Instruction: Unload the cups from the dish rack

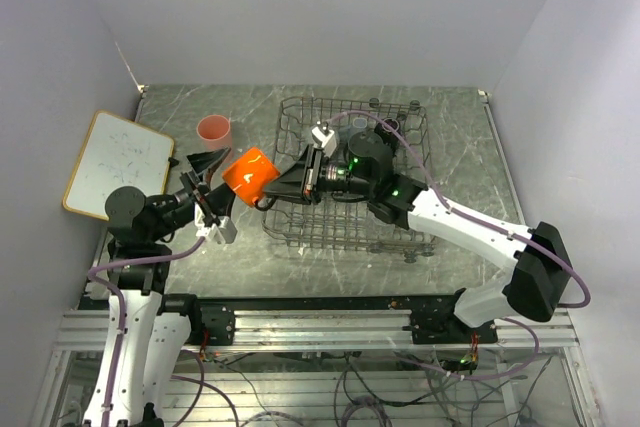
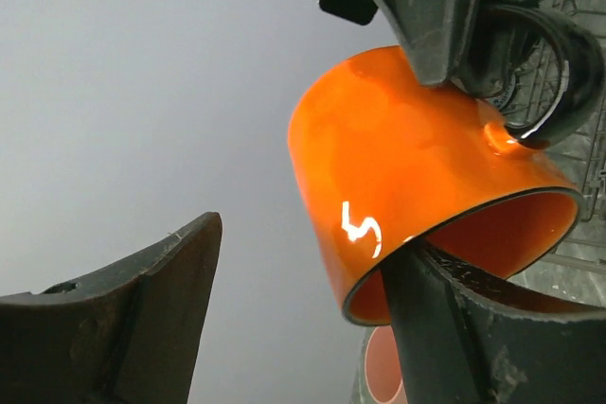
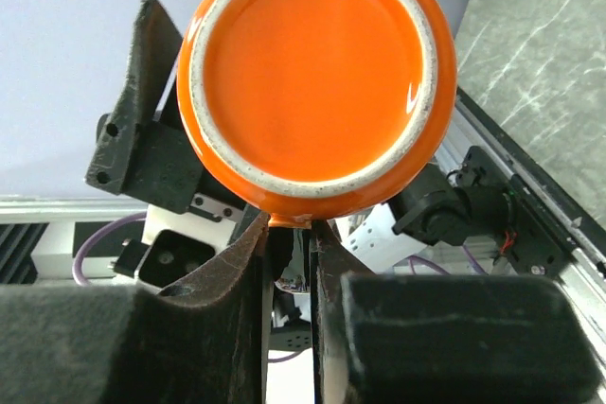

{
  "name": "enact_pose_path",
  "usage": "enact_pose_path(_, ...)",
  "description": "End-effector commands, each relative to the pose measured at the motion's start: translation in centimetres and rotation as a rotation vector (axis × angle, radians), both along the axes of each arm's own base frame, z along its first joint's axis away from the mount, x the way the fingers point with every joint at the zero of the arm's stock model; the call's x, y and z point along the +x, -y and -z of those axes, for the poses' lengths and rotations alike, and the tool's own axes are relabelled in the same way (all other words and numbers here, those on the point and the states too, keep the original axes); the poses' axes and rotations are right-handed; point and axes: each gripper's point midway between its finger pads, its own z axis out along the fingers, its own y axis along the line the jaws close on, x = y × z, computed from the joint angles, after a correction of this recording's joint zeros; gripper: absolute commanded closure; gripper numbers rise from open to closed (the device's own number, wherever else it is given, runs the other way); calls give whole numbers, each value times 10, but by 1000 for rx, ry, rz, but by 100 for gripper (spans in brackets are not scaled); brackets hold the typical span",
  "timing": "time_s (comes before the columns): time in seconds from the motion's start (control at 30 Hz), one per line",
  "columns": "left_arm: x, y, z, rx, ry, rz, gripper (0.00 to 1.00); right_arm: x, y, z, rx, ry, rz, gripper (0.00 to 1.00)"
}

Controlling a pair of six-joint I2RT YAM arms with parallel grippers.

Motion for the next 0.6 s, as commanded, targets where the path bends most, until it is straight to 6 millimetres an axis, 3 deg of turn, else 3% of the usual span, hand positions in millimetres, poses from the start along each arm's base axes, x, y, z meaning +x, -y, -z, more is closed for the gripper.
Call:
enact_pose_path(0.0, -12, 13, -1, 78, 69, 100, 25, -13, -3, -48, 177, 62, -52, 100)
enact_pose_path(0.23, -6, 9, 9, 140, 119, 71, 39, -19, -8, -46, 222, 12, -76, 100)
enact_pose_path(0.47, -8, 11, 7, 144, 155, 85, 90, -16, -10, -38, 216, -12, -74, 100)
enact_pose_path(0.5, -8, 11, 9, 146, 142, 89, 93, -16, -10, -37, 213, -13, -72, 93)
enact_pose_path(0.57, -6, 10, 12, 149, 94, 79, 93, -14, -10, -33, 203, -13, -68, 63)
